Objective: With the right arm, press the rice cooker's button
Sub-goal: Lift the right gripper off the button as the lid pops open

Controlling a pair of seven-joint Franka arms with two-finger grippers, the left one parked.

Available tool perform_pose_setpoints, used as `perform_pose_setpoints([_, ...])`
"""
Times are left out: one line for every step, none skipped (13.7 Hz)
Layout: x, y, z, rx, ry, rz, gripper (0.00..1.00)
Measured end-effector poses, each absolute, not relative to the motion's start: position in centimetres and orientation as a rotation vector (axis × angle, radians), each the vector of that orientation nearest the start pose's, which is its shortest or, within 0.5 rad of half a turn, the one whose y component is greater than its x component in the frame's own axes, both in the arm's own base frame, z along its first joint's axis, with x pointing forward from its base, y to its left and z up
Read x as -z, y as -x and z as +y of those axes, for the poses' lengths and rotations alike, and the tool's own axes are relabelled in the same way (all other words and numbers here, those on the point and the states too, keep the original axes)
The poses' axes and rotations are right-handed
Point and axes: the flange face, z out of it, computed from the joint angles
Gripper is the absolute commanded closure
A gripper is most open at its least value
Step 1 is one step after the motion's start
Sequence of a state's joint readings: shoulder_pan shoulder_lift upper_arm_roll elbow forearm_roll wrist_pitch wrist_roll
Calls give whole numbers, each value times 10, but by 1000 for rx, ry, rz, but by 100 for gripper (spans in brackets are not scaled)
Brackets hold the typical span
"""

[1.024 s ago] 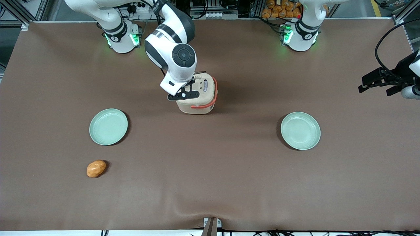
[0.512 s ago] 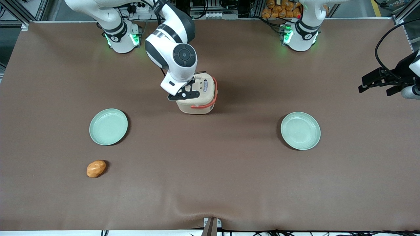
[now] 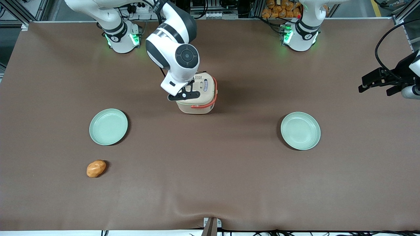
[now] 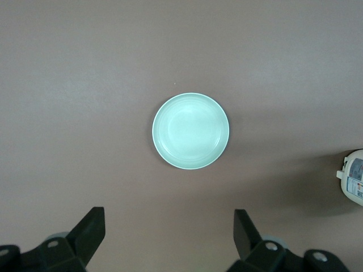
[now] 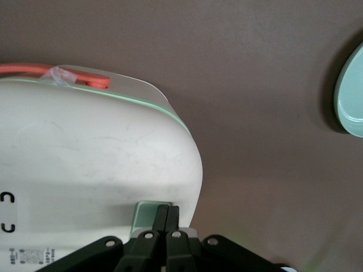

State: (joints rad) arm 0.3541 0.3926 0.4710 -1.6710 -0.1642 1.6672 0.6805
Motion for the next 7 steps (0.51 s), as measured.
perform_pose_setpoints([-379, -447, 421, -449, 3323, -317, 100])
perform_pose_setpoints([-387, -446, 422, -440, 3326, -318, 100])
perform_pose_setpoints([-396, -444, 421, -427, 3328, -319, 99])
perform_pose_setpoints([-408, -443, 422, -407, 3325, -314, 95])
perform_pose_setpoints([-423, -444, 421, -385, 3317, -301, 84])
perform_pose_setpoints([-443, -447, 418, -374, 3303, -272, 58])
perform_pose_setpoints([-462, -452, 412, -362, 3290, -242, 22])
